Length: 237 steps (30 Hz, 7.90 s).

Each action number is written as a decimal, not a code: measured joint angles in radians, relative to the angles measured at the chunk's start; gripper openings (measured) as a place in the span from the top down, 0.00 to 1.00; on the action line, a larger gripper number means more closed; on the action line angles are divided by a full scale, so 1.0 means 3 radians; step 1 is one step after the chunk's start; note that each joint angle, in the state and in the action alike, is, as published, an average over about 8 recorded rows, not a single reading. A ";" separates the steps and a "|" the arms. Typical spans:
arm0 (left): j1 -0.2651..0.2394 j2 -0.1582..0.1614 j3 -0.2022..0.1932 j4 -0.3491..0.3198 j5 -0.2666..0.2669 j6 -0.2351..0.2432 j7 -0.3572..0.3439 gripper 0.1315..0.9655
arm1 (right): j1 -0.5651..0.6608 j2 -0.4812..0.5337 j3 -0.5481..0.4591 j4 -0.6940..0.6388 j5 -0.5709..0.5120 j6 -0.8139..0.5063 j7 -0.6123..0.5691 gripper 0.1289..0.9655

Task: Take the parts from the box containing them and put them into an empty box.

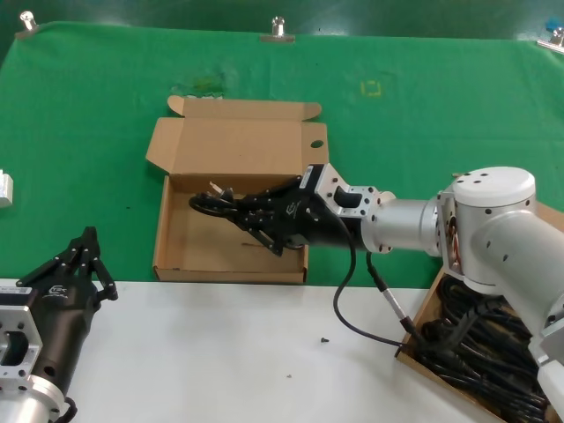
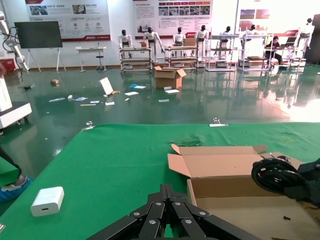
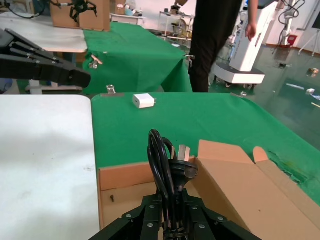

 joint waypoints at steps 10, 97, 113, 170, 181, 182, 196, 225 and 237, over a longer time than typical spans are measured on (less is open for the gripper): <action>0.0000 0.0000 0.0000 0.0000 0.0000 0.0000 0.0000 0.99 | -0.0045 0.0000 -0.0755 0.0075 0.0696 0.0054 -0.0008 0.92; 0.0000 0.0000 0.0000 0.0000 0.0000 0.0000 0.0000 0.28 | -0.0070 0.0000 -0.1993 0.0290 0.1929 0.0461 -0.0062 0.01; 0.0000 0.0000 0.0000 0.0000 0.0000 0.0000 0.0000 0.08 | -0.0269 0.0049 -0.1805 0.0528 0.1813 0.0579 0.0042 0.00; 0.0000 0.0000 0.0000 0.0000 0.0000 0.0000 0.0000 0.00 | -0.3279 0.0799 0.1078 0.4194 0.0023 0.2400 0.1652 0.00; 0.0000 0.0000 0.0000 0.0000 0.0000 0.0000 0.0000 0.00 | -0.3841 0.0939 0.1615 0.4877 -0.0309 0.2739 0.1952 0.00; 0.0000 0.0000 0.0000 0.0000 0.0000 0.0000 0.0000 0.00 | -0.3874 0.0948 0.1647 0.4917 -0.0329 0.2759 0.1970 0.00; 0.0000 0.0000 0.0000 0.0000 0.0000 0.0000 0.0000 0.00 | -0.3950 0.0966 0.1721 0.5011 -0.0376 0.2806 0.2012 0.00; 0.0000 0.0000 0.0000 0.0000 0.0000 0.0000 0.0000 0.00 | -0.3950 0.0966 0.1721 0.5011 -0.0376 0.2806 0.2012 0.00; 0.0000 0.0000 0.0000 0.0000 0.0000 0.0000 0.0000 0.00 | -0.3950 0.0966 0.1721 0.5011 -0.0376 0.2806 0.2012 0.00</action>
